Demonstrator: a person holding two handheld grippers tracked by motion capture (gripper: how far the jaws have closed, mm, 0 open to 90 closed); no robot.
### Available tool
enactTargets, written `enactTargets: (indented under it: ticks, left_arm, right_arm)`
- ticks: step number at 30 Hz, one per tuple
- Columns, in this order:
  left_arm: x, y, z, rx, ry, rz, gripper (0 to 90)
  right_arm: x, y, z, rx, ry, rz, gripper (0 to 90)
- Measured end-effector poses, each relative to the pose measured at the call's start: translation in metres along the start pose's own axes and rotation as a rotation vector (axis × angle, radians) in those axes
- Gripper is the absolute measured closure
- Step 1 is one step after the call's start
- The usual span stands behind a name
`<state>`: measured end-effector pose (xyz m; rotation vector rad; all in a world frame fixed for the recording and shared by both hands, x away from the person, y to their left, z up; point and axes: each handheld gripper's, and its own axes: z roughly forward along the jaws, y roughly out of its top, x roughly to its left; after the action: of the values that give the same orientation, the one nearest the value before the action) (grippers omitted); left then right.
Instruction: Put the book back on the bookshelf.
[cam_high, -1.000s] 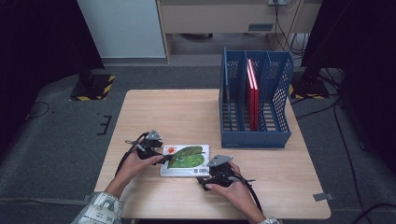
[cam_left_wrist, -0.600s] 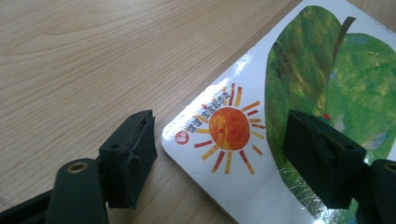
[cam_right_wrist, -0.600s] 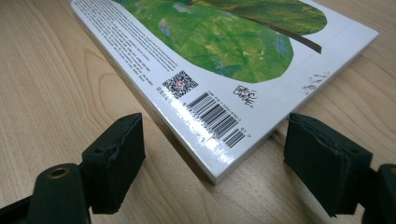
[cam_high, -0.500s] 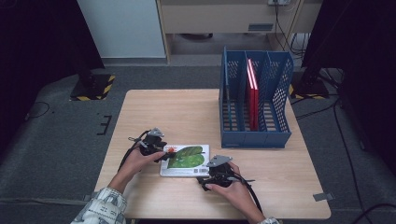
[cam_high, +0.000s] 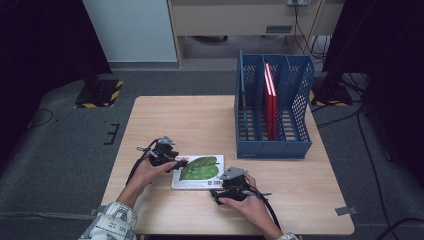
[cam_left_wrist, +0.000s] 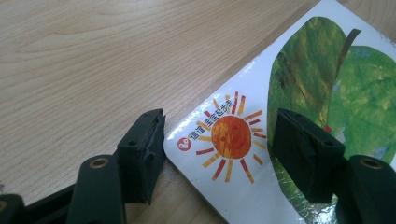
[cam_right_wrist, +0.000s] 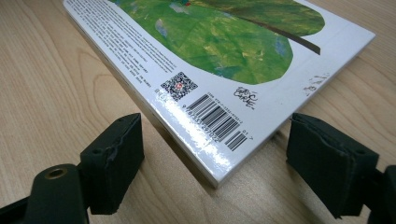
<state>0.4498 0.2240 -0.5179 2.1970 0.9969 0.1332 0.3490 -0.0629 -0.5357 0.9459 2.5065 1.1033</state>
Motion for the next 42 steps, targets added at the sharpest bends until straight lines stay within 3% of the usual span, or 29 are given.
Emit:
enactTargets:
  ticks: [9,13,21,27,36,42]
  left_arm:
    - [-0.0004,0.0023,-0.0006,0.003,0.0,-0.007,33.8]
    - [0.0002,0.0024,-0.0021,0.001,0.021,-0.008,31.0]
    - [-0.0014,-0.0001,-0.0023,0.046,0.012,0.008,31.1]
    - [0.0006,-0.0006,-0.0009,0.036,0.002,-0.005,30.2]
    - [0.002,0.0025,0.0031,0.028,-0.01,0.011,29.1]
    - [-0.0011,0.0062,0.0034,0.04,0.017,0.011,30.3]
  right_arm:
    - [0.0026,0.0001,0.0019,-0.001,-0.016,-0.006,16.1]
    - [0.002,-0.0001,0.0014,0.001,-0.014,-0.008,16.7]
    - [0.0035,-0.0001,0.0001,0.004,-0.007,-0.008,18.0]
    - [0.0041,-0.0003,0.0,0.002,-0.005,-0.012,18.7]
    - [0.0043,-0.0002,0.0001,0.004,-0.003,-0.011,18.0]
    - [0.006,-0.0003,0.0012,0.005,-0.004,-0.015,15.2]
